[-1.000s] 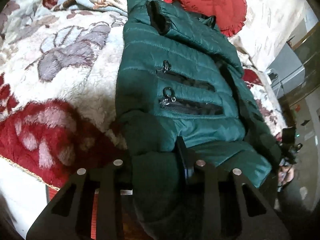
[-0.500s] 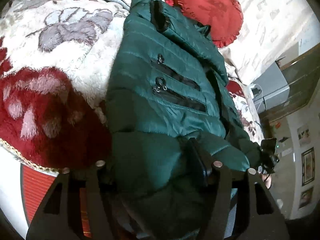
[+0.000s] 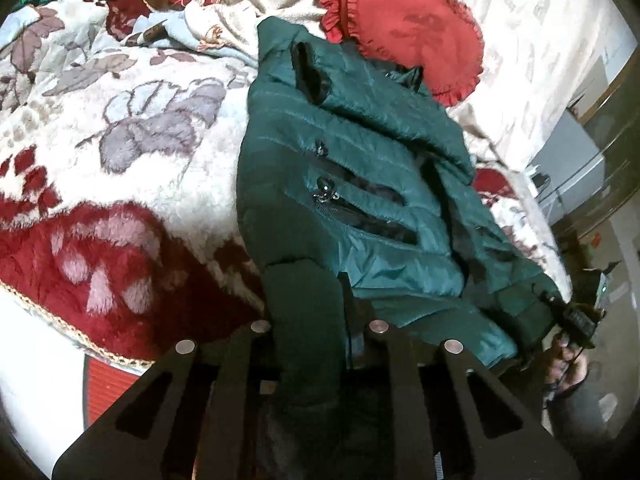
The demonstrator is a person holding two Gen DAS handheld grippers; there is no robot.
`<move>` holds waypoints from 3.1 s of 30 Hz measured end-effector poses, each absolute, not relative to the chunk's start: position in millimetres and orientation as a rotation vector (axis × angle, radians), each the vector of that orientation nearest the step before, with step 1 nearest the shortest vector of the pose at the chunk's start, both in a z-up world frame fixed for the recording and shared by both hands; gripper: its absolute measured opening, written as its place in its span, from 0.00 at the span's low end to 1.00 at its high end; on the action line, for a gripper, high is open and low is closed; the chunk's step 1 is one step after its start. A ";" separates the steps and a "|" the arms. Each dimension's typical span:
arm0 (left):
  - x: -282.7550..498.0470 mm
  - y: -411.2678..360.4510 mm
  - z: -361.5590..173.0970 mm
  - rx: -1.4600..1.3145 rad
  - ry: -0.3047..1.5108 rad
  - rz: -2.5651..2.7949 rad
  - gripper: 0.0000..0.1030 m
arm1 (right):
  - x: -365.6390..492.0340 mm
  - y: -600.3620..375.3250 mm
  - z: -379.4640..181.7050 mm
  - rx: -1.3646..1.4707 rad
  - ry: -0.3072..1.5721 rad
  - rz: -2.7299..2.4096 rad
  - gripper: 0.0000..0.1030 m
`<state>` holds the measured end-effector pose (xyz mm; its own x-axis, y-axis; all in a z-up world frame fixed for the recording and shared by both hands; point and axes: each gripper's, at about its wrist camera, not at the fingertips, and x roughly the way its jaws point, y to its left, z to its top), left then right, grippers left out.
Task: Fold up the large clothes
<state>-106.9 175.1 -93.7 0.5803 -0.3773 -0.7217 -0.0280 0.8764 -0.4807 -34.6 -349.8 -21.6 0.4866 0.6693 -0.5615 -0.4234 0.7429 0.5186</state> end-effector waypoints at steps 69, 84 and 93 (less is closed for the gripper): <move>-122.1 129.3 -92.4 -0.189 0.837 0.133 0.18 | -55.8 -323.0 -28.8 0.190 0.813 0.283 0.28; -121.9 129.6 -93.0 -0.194 0.837 0.133 0.18 | -56.4 -323.6 -29.3 0.193 0.812 0.284 0.28; -131.0 139.3 -84.6 -0.271 0.781 0.087 0.13 | -64.1 -323.8 -19.7 0.183 0.757 0.302 0.22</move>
